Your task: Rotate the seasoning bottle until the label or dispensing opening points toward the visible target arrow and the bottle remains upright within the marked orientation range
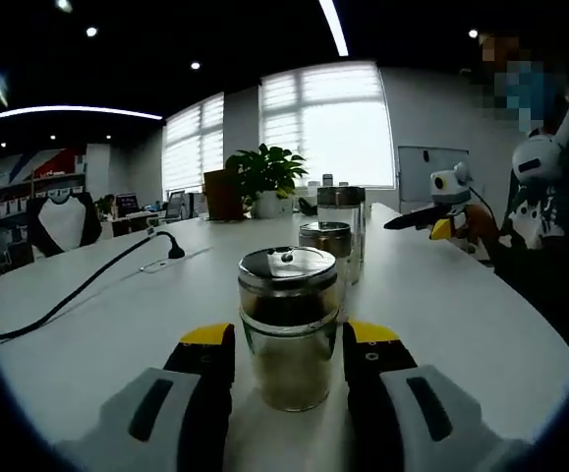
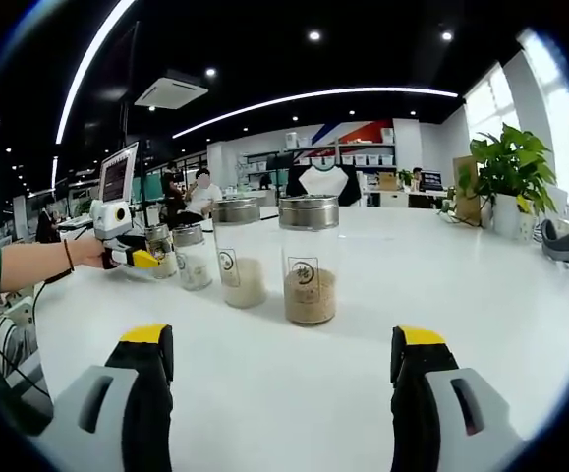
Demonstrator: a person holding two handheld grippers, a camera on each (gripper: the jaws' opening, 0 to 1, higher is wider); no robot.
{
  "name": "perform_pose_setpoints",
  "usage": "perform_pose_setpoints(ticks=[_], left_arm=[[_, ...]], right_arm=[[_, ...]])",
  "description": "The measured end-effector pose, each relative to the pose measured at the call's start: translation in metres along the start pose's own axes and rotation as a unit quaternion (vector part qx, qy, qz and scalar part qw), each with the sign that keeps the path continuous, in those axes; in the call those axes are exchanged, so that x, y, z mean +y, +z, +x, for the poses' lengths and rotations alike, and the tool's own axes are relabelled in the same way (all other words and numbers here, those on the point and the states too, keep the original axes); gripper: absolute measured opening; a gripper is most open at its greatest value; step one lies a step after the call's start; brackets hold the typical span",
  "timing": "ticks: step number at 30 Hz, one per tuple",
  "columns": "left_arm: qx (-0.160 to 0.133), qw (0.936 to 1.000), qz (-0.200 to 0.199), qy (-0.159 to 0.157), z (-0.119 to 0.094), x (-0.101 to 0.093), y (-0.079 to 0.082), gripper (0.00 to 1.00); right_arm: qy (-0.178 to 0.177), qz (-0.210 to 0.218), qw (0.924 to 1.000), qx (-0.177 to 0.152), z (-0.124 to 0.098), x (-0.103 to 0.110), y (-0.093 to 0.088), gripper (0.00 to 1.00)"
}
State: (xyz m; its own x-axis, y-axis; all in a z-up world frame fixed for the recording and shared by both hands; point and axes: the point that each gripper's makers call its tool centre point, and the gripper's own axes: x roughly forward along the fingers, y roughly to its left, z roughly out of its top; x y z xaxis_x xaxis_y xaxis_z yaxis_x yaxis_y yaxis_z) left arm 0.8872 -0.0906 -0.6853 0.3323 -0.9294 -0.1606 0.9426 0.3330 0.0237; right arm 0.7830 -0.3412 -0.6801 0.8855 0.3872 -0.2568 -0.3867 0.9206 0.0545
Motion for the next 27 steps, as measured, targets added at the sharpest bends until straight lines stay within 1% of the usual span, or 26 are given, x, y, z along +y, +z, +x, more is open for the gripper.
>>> perform_pose_setpoints(ticks=[2,3,4,5,6,7,10,11,12,13,15,17,19,21,22,23,25,26,27], left_arm=[[0.014,0.9997,0.007,0.017,-0.003,0.0,-0.005,0.48],[0.014,0.9995,0.007,0.028,-0.005,0.001,-0.006,0.48],[0.014,0.9991,-0.001,0.04,-0.007,0.003,-0.007,0.49],[0.008,0.9986,-0.014,0.05,-0.009,0.005,-0.006,0.51],[-0.013,0.9979,-0.016,0.062,-0.011,0.006,0.0,0.53],[-0.02,0.997,-0.01,0.074,-0.013,0.006,0.002,0.55],[0.008,0.9951,-0.011,0.097,-0.014,0.002,-0.004,0.55],[0.021,0.9929,-0.019,0.116,-0.014,0.002,-0.008,0.57],[0.026,0.991,-0.023,0.129,-0.014,0.004,-0.009,0.58],[0.024,0.9901,-0.026,0.135,-0.014,0.004,-0.009,0.58],[0.021,0.9844,-0.046,0.169,-0.016,0.006,-0.008,0.58],[0.016,0.9826,-0.046,0.179,-0.017,0.004,-0.004,0.58],[0.014,0.9774,-0.056,0.203,-0.018,0.004,-0.001,0.58],[0.01,0.9735,-0.057,0.222,-0.019,0.001,0.005,0.58],[0.013,0.9696,-0.067,0.235,-0.02,0.001,0.005,0.58],[0.014,0.9685,-0.074,0.237,-0.02,-0.003,0.006,0.58],[0.001,0.9703,-0.088,0.225,-0.017,-0.013,0.012,0.58],[-0.001,0.9675,-0.091,0.236,-0.018,-0.012,0.013,0.58],[0.003,0.9659,-0.091,0.242,-0.018,-0.013,0.014,0.58]], right_arm=[[0.001,0.001,1.0,-0.001,0.0,0.0,0.0,0.94],[0.001,0.001,1.0,-0.001,0.0,0.0,0.0,0.94],[0.002,0.001,1.0,0.0,0.0,0.001,-0.001,0.94],[0.002,0.001,1.0,0.0,0.0,0.001,-0.001,0.94],[0.005,0.003,1.0,0.0,0.001,0.002,-0.002,0.94],[0.007,0.004,1.0,0.001,0.001,0.003,-0.002,0.94],[0.006,0.004,1.0,0.002,0.001,0.002,-0.003,0.94],[0.006,0.004,1.0,0.002,0.0,0.002,-0.003,0.94],[0.006,0.006,1.0,0.001,0.0,0.002,-0.003,0.94],[0.006,0.006,1.0,0.001,0.0,0.002,-0.002,0.94],[0.004,0.004,1.0,0.001,0.0,0.001,-0.003,0.94],[0.005,0.005,1.0,0.002,-0.001,0.002,-0.003,0.94],[0.004,0.005,1.0,0.002,-0.001,0.002,-0.003,0.94],[0.003,0.005,1.0,0.002,-0.001,0.001,-0.003,0.94],[0.003,0.005,1.0,0.002,-0.001,0.001,-0.003,0.94],[0.003,0.005,1.0,0.003,-0.001,0.001,-0.003,0.94],[0.003,0.005,1.0,0.004,-0.001,0.001,-0.004,0.94],[0.002,0.003,1.0,0.005,-0.001,0.001,-0.004,0.94],[0.002,0.002,1.0,0.006,-0.002,0.001,-0.004,0.94]])
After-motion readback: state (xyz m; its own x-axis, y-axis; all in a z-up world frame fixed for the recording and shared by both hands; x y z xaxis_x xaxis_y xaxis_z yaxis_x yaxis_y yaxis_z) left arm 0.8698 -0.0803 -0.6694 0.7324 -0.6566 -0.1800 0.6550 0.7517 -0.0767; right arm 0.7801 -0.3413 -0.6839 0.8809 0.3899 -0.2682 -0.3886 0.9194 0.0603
